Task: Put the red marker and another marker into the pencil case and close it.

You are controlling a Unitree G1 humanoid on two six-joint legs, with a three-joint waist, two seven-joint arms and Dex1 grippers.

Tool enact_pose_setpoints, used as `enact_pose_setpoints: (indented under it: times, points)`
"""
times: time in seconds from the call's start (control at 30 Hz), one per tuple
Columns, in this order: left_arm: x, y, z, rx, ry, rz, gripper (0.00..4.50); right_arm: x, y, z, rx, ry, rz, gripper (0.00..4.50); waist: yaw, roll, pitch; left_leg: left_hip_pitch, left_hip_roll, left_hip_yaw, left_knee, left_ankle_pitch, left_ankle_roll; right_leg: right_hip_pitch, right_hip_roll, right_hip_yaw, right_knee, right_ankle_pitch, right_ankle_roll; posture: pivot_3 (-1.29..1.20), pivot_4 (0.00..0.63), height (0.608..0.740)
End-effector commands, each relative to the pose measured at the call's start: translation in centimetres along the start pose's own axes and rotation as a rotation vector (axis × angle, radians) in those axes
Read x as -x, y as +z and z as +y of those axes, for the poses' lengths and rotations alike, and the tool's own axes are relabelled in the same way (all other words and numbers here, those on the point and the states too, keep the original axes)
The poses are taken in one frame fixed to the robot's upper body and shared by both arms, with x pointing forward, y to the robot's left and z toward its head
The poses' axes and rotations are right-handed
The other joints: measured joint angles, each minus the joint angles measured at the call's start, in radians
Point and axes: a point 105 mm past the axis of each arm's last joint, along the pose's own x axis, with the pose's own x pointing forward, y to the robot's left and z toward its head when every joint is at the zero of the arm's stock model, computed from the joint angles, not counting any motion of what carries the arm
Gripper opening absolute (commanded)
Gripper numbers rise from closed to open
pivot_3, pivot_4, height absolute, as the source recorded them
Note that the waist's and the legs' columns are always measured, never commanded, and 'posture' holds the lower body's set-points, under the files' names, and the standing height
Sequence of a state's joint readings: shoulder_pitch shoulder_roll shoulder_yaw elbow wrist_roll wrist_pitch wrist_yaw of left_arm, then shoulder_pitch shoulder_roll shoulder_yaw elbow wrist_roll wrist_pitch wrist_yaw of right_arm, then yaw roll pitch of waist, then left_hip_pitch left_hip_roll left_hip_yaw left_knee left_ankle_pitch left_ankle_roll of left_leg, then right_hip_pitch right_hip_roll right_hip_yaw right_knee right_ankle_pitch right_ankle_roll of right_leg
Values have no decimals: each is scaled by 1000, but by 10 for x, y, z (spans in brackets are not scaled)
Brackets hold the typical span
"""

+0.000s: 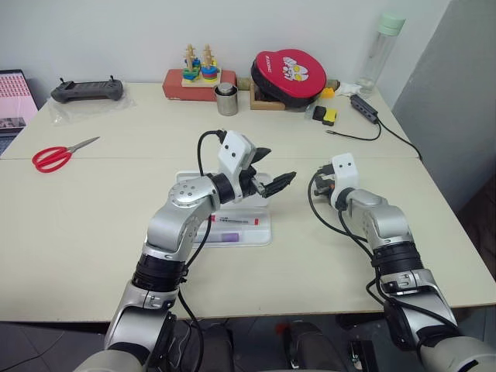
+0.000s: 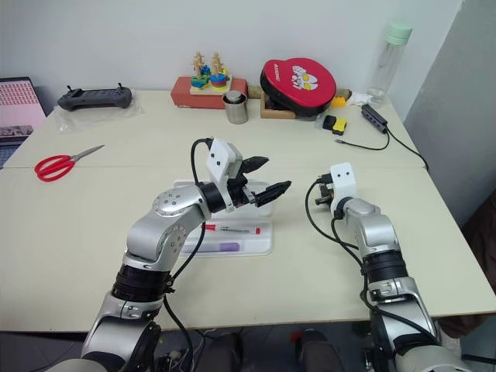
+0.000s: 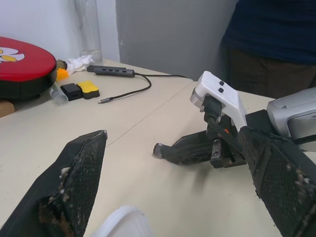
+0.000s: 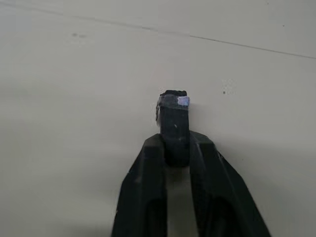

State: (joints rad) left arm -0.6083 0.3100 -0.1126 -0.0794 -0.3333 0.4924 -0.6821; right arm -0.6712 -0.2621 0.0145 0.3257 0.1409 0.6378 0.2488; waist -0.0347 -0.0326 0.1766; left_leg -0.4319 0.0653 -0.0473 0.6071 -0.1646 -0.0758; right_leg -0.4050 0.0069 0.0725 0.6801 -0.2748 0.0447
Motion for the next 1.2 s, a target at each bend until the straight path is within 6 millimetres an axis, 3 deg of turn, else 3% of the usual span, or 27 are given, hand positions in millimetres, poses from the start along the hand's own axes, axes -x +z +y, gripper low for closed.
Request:
enact_pose_setpoints:
  times: [0.03,0.1,0.17,0.37,0.53,0.73,0.93,1.0,1.03,1.2]
  points:
    - [20,34,5,-98,-45,-92,4500,19,48,16,75,157,-212,243,-1,0,0,0,0,0,0,0,0,0,0,0,0,0,0,0,150,740]
    - [42,41,1,-121,-133,-107,4500,35,67,34,136,297,-299,242,-10,1,0,0,0,0,0,0,0,0,0,0,0,0,0,0,150,740]
    - [64,36,-4,-103,-221,-53,4500,53,76,52,199,454,-343,242,-20,1,0,0,0,0,-1,0,0,0,0,0,0,-1,0,0,150,740]
    - [113,3,8,-134,-271,168,4500,93,50,96,394,868,-206,242,-21,1,1,1,1,-1,-2,0,0,0,0,-2,-1,-2,0,0,150,740]
    - [132,-6,12,-147,-292,261,4500,90,10,121,489,989,-27,242,-18,1,1,1,1,-1,-1,0,0,0,0,-1,0,-6,-6,0,150,740]
    - [138,-14,11,-141,-280,308,4500,80,-9,136,504,1004,25,242,-15,1,1,1,1,0,0,0,0,-1,0,-1,0,-5,-6,0,150,740]
    - [134,-11,8,-129,-273,283,4500,70,-14,137,506,972,49,242,-15,0,0,0,2,0,-1,0,0,-1,0,-2,0,-4,-2,0,150,740]
    - [132,-12,5,-126,-274,280,4500,69,-11,137,500,967,37,937,-15,0,0,0,1,0,-1,0,0,-1,0,-1,0,-4,-2,0,150,740]
    - [131,-12,4,-125,-274,279,4500,68,-10,137,502,965,33,1002,-15,0,0,0,1,0,-1,0,0,-1,0,-1,0,-4,-2,0,150,740]
    - [130,-11,6,-112,-242,262,4500,68,1,138,480,962,-21,2307,-16,0,0,1,2,0,-1,0,0,-1,0,-1,0,-4,-2,0,150,740]
